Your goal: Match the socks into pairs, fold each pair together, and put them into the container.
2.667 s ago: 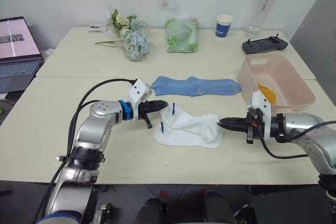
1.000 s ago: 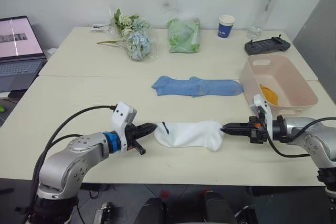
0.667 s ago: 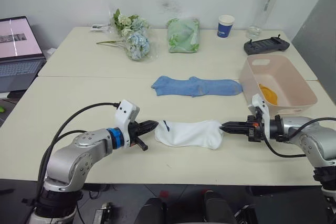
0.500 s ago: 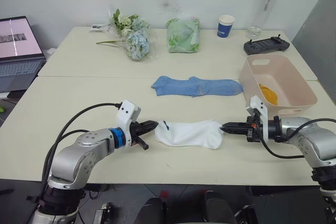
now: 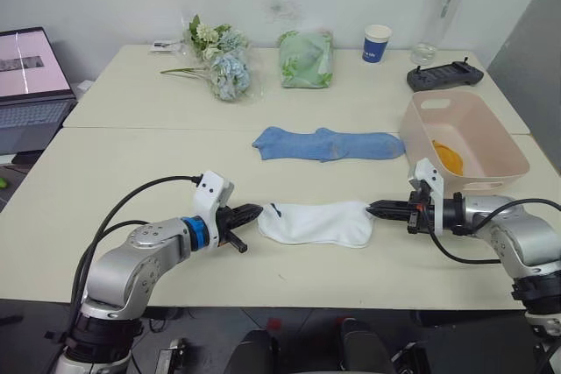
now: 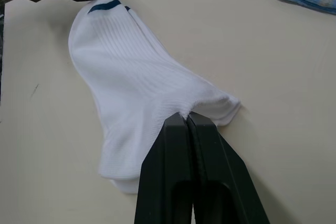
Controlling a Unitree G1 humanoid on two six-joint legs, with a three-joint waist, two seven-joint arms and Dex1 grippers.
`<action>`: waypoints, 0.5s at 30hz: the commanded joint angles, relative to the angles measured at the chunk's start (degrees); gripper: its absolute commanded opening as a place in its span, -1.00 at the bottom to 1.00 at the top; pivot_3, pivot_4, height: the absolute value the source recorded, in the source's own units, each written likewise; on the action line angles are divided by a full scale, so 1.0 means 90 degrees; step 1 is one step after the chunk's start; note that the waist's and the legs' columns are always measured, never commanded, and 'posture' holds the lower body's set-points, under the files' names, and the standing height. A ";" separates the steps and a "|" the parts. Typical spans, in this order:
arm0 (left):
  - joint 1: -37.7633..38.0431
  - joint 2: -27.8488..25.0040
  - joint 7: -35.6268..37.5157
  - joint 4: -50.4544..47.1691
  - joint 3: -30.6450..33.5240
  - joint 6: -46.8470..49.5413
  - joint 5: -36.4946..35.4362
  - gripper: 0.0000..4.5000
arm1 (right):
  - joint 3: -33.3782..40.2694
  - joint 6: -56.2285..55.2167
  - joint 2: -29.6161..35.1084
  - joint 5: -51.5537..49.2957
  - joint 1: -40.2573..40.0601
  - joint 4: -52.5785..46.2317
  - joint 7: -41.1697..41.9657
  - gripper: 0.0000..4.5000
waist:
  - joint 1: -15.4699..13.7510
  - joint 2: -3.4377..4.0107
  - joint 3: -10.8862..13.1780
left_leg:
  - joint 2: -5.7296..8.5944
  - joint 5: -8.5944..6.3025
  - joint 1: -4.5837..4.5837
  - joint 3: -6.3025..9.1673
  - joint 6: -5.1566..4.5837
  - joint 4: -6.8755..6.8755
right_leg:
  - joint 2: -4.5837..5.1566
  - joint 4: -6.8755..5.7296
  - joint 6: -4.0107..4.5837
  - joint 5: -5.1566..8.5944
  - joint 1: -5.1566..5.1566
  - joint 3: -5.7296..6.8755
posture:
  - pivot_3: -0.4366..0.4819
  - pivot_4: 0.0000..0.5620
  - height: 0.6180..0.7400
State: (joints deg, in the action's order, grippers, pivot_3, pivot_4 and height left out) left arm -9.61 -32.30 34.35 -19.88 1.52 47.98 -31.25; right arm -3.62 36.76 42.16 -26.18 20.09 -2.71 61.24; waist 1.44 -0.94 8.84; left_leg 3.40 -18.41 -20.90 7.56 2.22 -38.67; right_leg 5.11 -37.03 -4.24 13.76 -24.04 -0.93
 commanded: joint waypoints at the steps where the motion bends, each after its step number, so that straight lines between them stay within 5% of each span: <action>1: -0.0016 0.0008 -0.0003 -0.0118 0.0079 -0.0128 0.0013 -0.99 | 0.0055 -0.0094 -0.0014 0.0012 0.0128 -0.0065 0.0032 -1.00 | 0.0002 0.0000 0.0000 | 0.0000 0.0000 0.0000 0.0000 0.0000 0.0000 | 0.0000 0.0000 0.0000 0.0000 0.0000 0.0001 | -0.05 -0.47 1.00; 13: 0.0159 -0.0039 0.0145 0.0010 0.0007 -0.0362 0.0214 -0.99 | -0.0018 -0.0049 -0.0067 0.0215 0.0071 -0.0054 -0.0067 -1.00 | 0.0004 0.0000 0.0000 | 0.0000 0.0000 0.0000 0.0000 0.0000 0.0000 | 0.0000 0.0000 0.0000 0.0000 0.0000 0.0000 | -0.05 -0.47 1.00; 15: 0.0172 -0.0057 0.0239 0.0008 0.0009 -0.0362 0.0182 -0.91 | 0.0016 -0.0066 -0.0067 0.0233 0.0076 -0.0035 -0.0102 -0.80 | 0.0004 0.0000 0.0000 | 0.0000 0.0000 0.0000 0.0000 0.0000 0.0000 | 0.0000 -0.0001 0.0000 0.0000 0.0000 0.0000 | -0.05 -0.47 1.00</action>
State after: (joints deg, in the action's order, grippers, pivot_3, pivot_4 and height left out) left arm -8.21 -32.31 35.65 -19.06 1.46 45.75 -29.20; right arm -4.87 36.77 41.47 -23.78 20.29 -1.99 60.67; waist 1.48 -0.94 8.84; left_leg 3.40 -18.41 -20.90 7.56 2.22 -38.67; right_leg 5.11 -37.03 -4.24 13.76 -24.05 -0.93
